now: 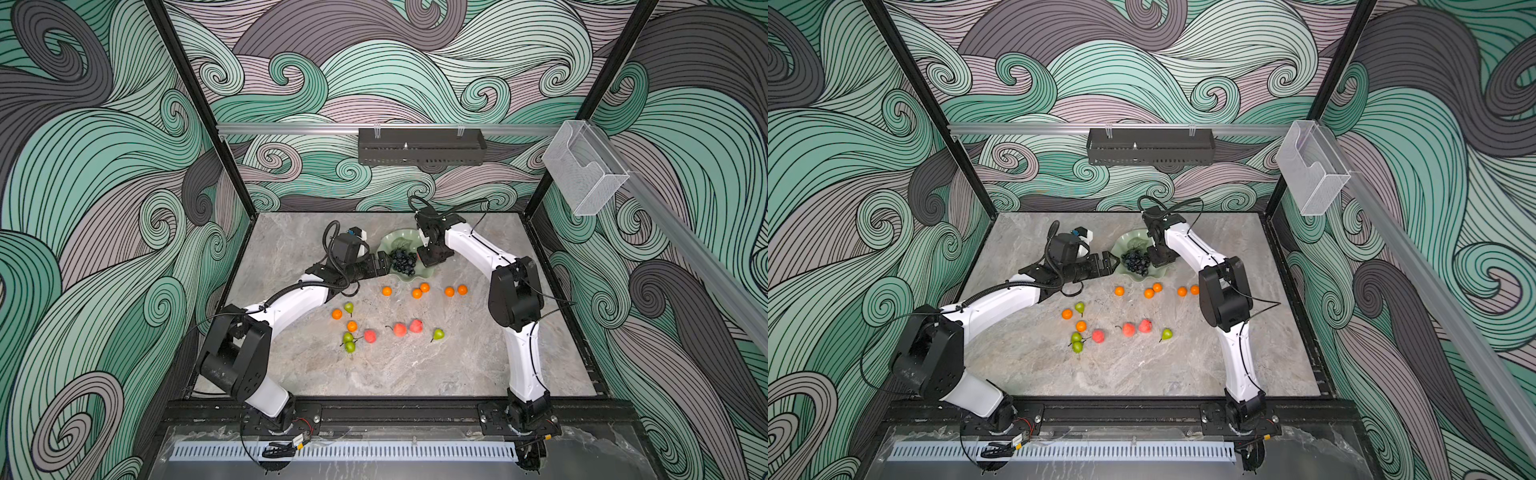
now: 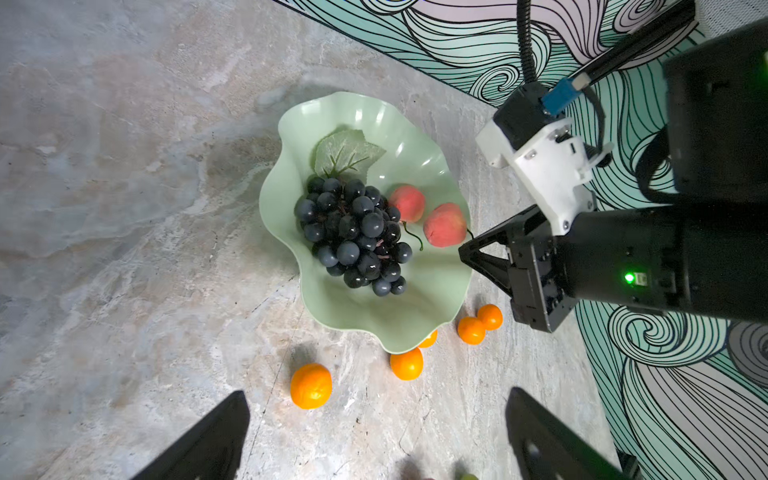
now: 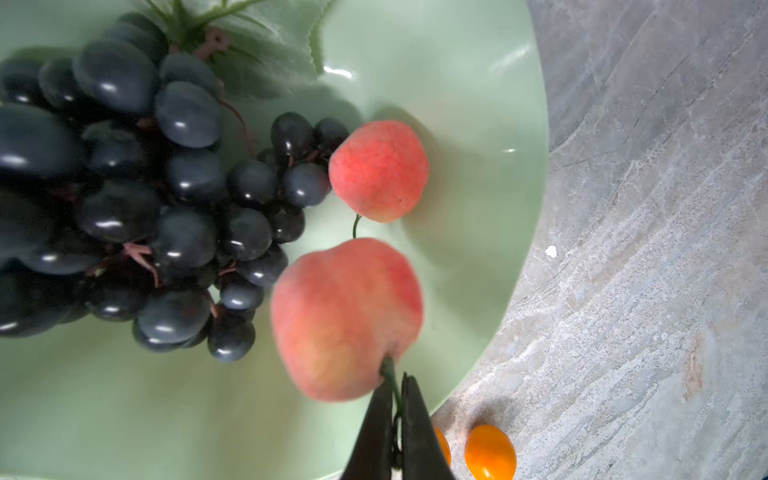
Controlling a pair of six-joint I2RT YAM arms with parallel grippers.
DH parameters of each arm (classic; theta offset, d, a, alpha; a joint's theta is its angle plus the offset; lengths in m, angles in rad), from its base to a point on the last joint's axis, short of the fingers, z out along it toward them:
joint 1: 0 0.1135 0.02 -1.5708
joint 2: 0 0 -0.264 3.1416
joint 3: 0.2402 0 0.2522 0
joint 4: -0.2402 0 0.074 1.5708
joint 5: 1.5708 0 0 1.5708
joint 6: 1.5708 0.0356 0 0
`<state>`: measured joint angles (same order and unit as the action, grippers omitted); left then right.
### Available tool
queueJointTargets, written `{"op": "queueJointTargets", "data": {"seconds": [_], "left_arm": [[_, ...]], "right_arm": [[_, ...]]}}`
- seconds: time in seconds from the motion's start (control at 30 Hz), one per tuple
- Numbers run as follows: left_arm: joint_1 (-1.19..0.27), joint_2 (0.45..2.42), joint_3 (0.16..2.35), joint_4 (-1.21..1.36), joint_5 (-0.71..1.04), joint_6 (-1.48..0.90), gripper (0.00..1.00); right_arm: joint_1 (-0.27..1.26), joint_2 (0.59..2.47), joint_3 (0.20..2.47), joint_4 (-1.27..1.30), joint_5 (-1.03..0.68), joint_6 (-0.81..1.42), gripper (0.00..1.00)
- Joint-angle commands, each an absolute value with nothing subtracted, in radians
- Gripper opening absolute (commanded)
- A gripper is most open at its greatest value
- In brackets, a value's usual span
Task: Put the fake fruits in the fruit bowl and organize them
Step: 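Carry the peach over the green bowl and release it with right gripper, then move right gripper back down to the next red peach near the pears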
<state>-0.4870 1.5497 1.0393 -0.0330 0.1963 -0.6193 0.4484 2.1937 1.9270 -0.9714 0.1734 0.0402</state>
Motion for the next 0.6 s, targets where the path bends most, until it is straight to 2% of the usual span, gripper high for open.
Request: {"op": "queueJointTargets", "data": {"seconds": [0.0,0.33,0.57], "left_arm": [[-0.475,1.559,1.072,-0.031,0.232,-0.625,0.99],[-0.474,1.536,1.062,-0.036,0.253,-0.627,0.99],[-0.476,1.475,1.014,-0.049,0.278,-0.647,0.99]], "right_arm": [[0.446,2.207,1.954,-1.002,0.155,0.038,0.11],[0.446,2.183,1.955,-1.003,0.125,0.046,0.13],[0.465,2.095,1.908,-0.982,0.096,0.066,0.14]]}}
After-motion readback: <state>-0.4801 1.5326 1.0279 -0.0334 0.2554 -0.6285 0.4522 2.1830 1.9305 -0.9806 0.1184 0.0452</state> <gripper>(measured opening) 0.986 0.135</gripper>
